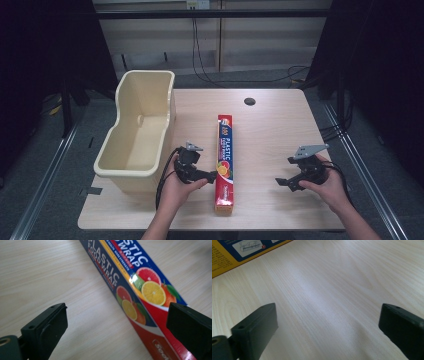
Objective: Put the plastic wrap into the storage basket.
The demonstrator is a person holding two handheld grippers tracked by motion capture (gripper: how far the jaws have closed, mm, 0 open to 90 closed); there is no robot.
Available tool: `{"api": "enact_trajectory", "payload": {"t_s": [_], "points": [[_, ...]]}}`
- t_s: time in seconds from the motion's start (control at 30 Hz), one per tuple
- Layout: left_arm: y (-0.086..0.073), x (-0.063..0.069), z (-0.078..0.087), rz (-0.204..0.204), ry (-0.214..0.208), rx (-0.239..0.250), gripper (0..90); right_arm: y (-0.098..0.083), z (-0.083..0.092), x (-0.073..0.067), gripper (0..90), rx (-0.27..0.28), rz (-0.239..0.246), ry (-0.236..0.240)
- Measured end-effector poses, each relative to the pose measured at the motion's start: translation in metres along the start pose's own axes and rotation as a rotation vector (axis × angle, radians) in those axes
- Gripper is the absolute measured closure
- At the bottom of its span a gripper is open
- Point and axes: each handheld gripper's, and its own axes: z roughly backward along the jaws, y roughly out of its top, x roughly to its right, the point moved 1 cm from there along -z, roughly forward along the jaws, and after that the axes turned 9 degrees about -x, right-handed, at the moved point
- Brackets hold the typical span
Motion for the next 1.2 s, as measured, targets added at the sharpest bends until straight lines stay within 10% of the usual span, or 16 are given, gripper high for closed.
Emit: {"api": "enact_trajectory", "payload": {"t_s": [0.37, 1.2], "points": [[0.028, -0.002, -0.004, 0.052, -0.070, -0.043, 1.1, 0.002, 0.004, 0.003, 3.3, 0.023, -0.037, -0.021], [0.071, 0.010, -0.033, 0.064, -0.060, -0.151, 1.3, 0.002, 0.008, 0.004, 3.5, 0.046, -0.057, -0.025]]}}
